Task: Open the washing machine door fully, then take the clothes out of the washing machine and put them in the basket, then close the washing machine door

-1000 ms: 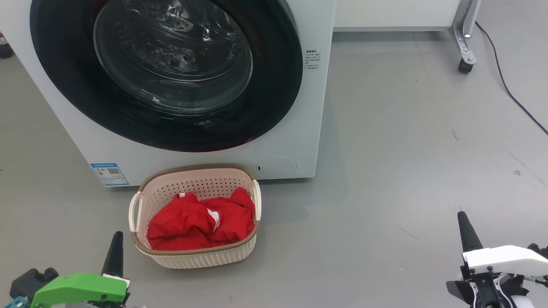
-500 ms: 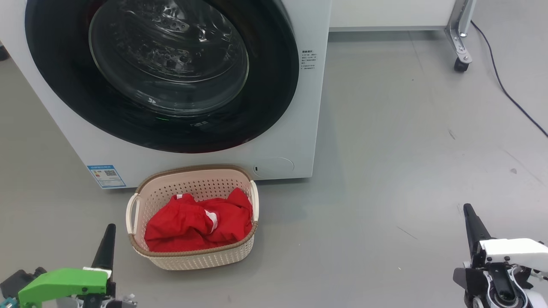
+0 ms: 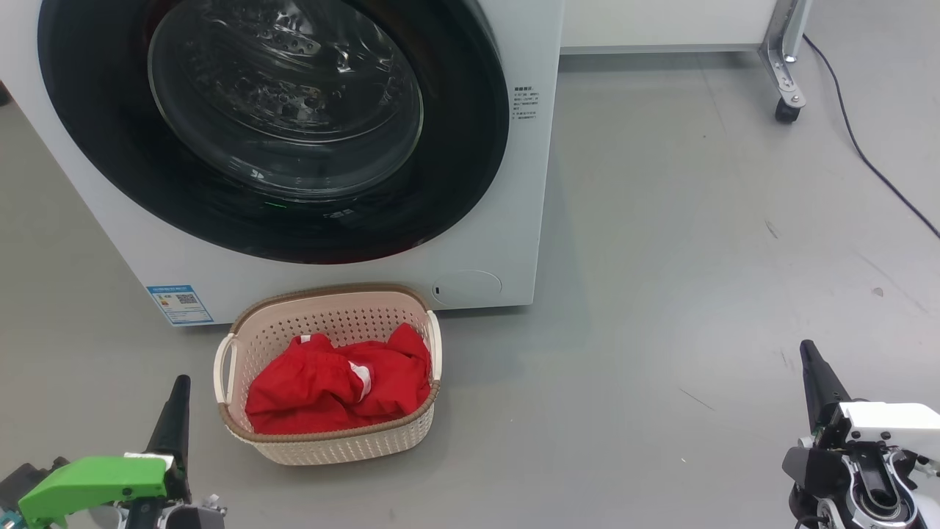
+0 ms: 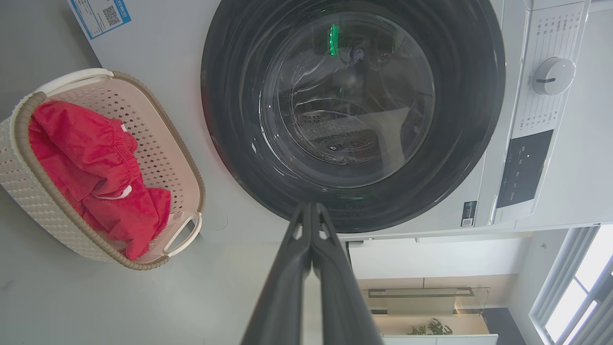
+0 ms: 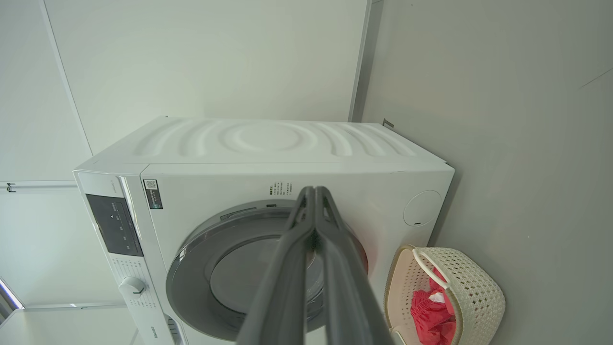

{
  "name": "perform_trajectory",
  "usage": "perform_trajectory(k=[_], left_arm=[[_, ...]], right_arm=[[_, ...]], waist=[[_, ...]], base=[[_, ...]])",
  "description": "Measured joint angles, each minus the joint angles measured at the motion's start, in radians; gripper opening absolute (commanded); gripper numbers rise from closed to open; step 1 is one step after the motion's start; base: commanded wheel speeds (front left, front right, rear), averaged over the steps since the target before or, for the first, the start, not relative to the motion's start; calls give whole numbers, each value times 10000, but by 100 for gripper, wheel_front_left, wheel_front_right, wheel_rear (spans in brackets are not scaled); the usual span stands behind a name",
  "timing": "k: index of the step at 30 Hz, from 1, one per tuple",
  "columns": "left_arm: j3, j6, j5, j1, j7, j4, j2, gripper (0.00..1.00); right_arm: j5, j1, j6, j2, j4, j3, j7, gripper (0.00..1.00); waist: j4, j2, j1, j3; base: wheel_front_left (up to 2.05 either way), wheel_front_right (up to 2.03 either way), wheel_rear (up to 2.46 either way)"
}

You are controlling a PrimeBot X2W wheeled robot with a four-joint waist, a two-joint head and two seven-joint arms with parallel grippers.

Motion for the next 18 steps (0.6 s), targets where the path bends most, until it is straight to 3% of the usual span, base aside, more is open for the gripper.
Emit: perform_trajectory(k=[18], left_arm=[[15, -2, -2, -2, 0, 13, 0, 0]], right_arm=[[0, -75, 8, 0, 79, -21, 4, 0]], waist=[[-1, 0, 0, -3]], base=[[0, 0, 0]])
